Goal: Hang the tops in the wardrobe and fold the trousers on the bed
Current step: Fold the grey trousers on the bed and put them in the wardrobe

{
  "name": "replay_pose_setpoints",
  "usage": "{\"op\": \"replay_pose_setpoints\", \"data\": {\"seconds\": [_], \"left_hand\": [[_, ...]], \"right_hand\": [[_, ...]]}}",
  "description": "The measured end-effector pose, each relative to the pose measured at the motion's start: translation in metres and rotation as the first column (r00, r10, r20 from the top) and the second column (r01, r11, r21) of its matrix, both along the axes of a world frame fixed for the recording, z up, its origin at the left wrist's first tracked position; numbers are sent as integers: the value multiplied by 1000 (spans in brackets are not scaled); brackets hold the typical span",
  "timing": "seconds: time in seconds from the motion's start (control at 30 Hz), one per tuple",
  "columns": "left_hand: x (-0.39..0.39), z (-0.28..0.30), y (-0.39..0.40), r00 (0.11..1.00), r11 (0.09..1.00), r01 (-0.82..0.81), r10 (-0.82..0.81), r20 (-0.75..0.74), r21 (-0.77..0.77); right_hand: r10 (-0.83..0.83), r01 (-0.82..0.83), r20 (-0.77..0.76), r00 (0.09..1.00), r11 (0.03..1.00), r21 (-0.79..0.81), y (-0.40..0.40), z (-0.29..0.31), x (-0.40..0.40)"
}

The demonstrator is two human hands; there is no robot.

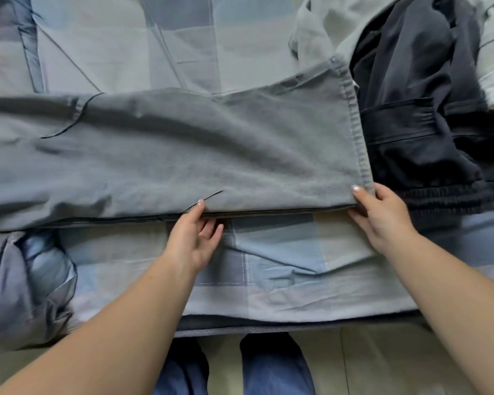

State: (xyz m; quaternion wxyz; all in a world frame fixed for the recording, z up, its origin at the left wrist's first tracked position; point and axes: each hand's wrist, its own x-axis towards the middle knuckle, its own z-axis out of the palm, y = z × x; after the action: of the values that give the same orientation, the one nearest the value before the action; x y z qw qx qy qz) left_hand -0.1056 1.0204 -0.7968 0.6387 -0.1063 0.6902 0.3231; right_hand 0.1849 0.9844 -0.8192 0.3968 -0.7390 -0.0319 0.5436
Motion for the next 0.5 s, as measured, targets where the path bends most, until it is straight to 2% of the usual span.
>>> {"op": "replay_pose_setpoints", "data": {"seconds": [0.1,0.17,0.2,0.23,0.33,0.4,0.5], "left_hand": [[-31,5,-4,1000,1000,-2,2,-7,19],[-58,9,-2,1000,999,-12,13,-28,38],[-72,11,0,1000,999,-2,3,-24,38],[-88,14,2,1000,999,25,-25,-9,35],[-125,19,6,995,993,103,-104,13,54],[-158,26,8,983,982,179,-177,-36,59],[-227,45,12,955,954,286,-275,-114,91]], "right_hand": [[-158,158,0,987,985,-66,-13,12,-41],[-302,295,-57,952,950,-105,-23,24,-82],[-322,310,-94,942,942,-130,-28,29,-107],[-292,272,-125,948,950,-152,-33,34,-136],[-40,5,-227,973,989,-150,-34,38,-219],[90,-125,-279,956,986,-111,-21,39,-277],[202,-231,-330,922,971,-53,5,45,-369]]}}
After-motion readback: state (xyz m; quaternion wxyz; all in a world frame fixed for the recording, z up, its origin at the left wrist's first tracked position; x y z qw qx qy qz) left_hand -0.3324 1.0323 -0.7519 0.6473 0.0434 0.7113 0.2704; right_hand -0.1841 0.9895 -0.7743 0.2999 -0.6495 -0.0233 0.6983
